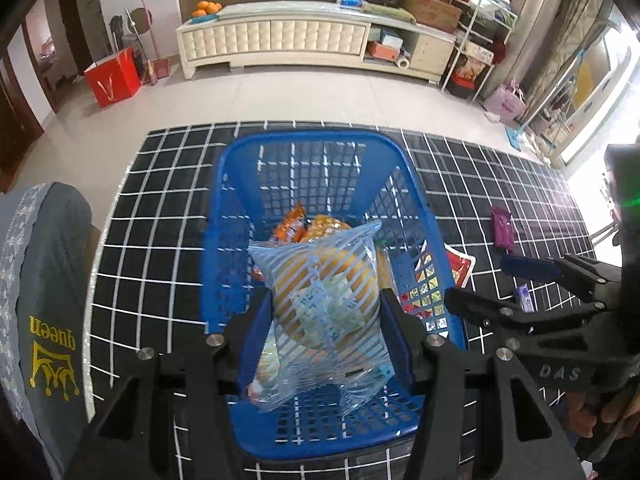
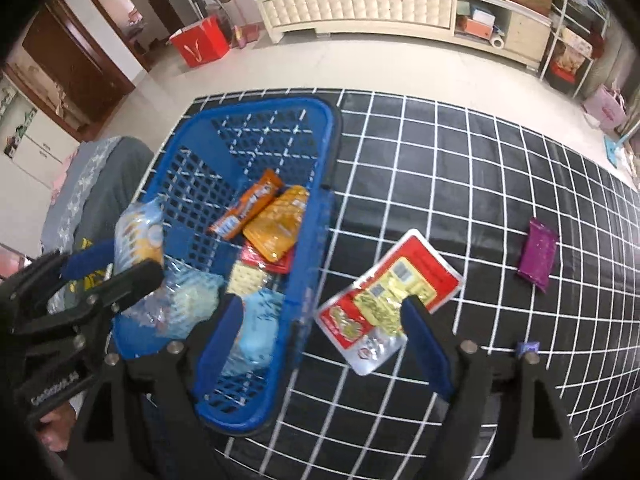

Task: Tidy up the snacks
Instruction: 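Open the right tool to drop the wafer stick while the left tool releases the striped bag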

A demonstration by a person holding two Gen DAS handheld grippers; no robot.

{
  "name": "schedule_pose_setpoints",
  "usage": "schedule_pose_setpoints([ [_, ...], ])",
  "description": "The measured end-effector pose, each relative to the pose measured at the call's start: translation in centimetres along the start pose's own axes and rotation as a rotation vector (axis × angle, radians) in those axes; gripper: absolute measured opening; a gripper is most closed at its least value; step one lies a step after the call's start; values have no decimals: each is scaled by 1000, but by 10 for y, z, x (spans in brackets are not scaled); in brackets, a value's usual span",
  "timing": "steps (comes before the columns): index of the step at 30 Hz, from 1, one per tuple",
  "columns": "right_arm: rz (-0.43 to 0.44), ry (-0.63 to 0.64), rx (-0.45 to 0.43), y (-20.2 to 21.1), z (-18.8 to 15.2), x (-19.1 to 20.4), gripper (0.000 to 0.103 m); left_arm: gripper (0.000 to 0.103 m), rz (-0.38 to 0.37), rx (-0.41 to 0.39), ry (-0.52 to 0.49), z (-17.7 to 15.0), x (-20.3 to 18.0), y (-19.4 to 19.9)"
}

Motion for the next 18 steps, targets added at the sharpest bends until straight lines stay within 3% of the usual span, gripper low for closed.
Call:
schedule_pose_setpoints([
  [14,44,-22,21,-26,-5,-17,87,52,21,126,-1,-11,-3,-55],
  [18,58,-35,24,-28,-7,-17,87,54,27,124,-2,-10,-2,-61],
])
Point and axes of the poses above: each gripper's, at about its wrist camera, not at the fingertips, and y roughly against the way its jaws point, x to its left, z to its top, the point moved 5 cm from there along -y, roughly the way its jaws point, and after that the axes turned 13 degrees about y, right-handed, at the moved point
